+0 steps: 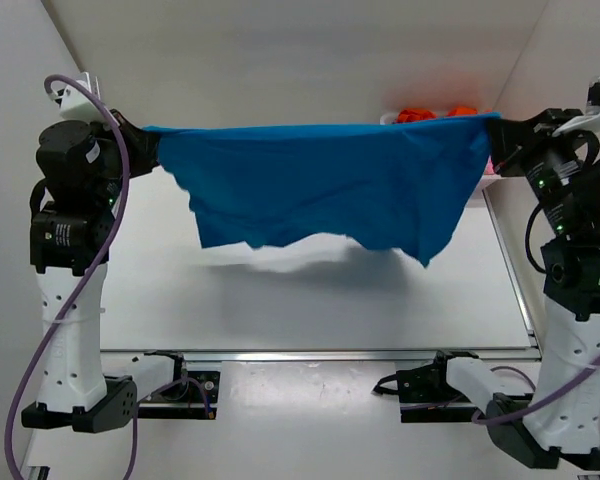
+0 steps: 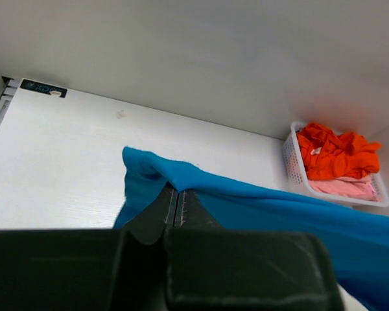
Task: Fold and stack the t-shirts
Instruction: Flatten out the tshirt
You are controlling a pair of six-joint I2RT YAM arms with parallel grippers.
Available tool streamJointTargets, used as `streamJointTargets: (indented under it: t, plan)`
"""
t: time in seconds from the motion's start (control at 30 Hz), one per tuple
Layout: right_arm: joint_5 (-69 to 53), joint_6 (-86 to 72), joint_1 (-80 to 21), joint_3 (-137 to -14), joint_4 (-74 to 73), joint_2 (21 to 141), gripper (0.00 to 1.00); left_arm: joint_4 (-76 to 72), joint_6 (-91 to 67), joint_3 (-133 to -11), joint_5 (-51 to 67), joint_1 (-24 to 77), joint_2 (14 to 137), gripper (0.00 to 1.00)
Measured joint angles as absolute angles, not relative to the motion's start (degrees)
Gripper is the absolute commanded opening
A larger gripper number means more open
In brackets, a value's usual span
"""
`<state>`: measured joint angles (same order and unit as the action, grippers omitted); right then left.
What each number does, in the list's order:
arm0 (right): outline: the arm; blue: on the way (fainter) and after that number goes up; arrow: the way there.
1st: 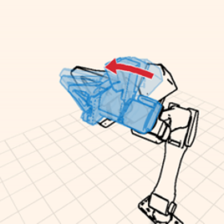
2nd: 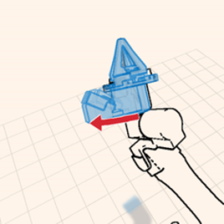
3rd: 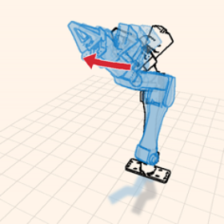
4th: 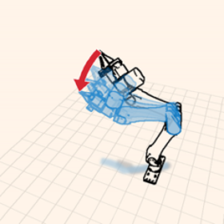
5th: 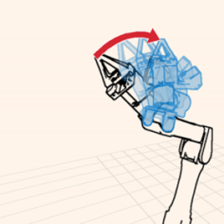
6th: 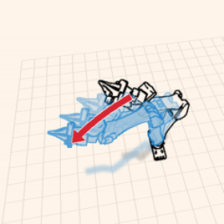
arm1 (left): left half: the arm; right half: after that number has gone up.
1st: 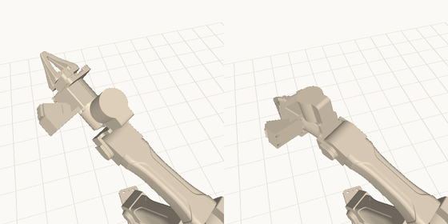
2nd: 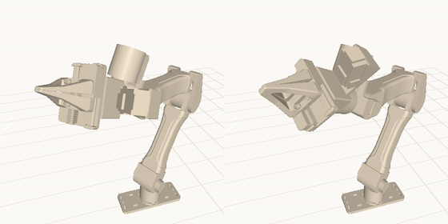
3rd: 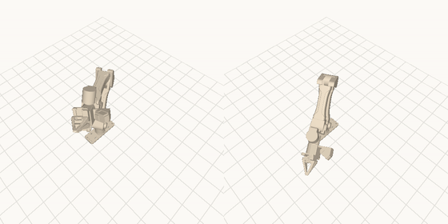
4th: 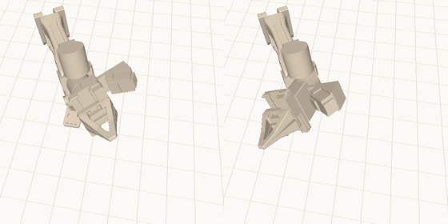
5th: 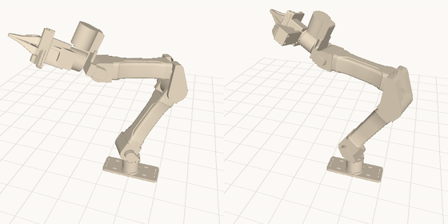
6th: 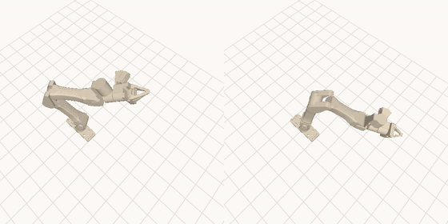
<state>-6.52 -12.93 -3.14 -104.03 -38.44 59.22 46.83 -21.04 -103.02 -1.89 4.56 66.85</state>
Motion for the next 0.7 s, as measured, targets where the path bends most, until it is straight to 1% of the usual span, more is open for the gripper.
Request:
streamJointTargets:
  t: [0.07, 0.1, 0.13, 0.27, 0.33, 0.5, 0.57, 0.67, 0.7]
  plan:
    - [-13.0, -13.3, 2.3, -105.8, -38.0, 60.6, 0.0, 46.4, -21.1, -102.5, -0.4, 4.3, 66.7, 0.0]
    - [-14.4, -13.2, 2.9, -106.2, -38.0, 61.4, 0.0, 46.2, -21.1, -102.1, 0.2, 4.0, 66.9, 0.0]
    - [-14.6, -12.8, 1.6, -106.6, -38.1, 62.5, 0.0, 45.8, -21.1, -101.4, 0.7, 3.7, 67.3, 0.0]
    - [-9.5, -9.4, -12.4, -110.1, -39.2, 70.9, 0.0, 45.0, -20.8, -98.3, 0.7, 2.0, 71.2, 0.0]
    - [-9.2, -8.5, -14.6, -110.8, -38.7, 75.1, 0.0, 44.8, -20.4, -97.5, 0.5, 1.4, 74.2, 0.0]
    - [-7.8, -6.8, -14.5, -110.7, -38.5, 88.9, 0.0, 44.1, -19.3, -96.6, 0.5, -0.7, 82.9, 0.0]
    - [-7.2, -5.6, -14.6, -116.2, -41.2, 96.1, 0.0, 45.3, -18.9, -99.4, 0.5, -2.0, 87.4, 0.0]
    - [-5.5, -4.0, -15.2, -132.7, -44.8, 107.9, 0.0, 47.6, -18.5, -111.8, 0.1, -3.0, 96.6, 0.0]
    - [-5.0, -3.6, -15.5, -135.0, -43.4, 109.2, 0.0, 47.7, -18.4, -116.1, -0.5, -3.0, 99.0, 0.0]
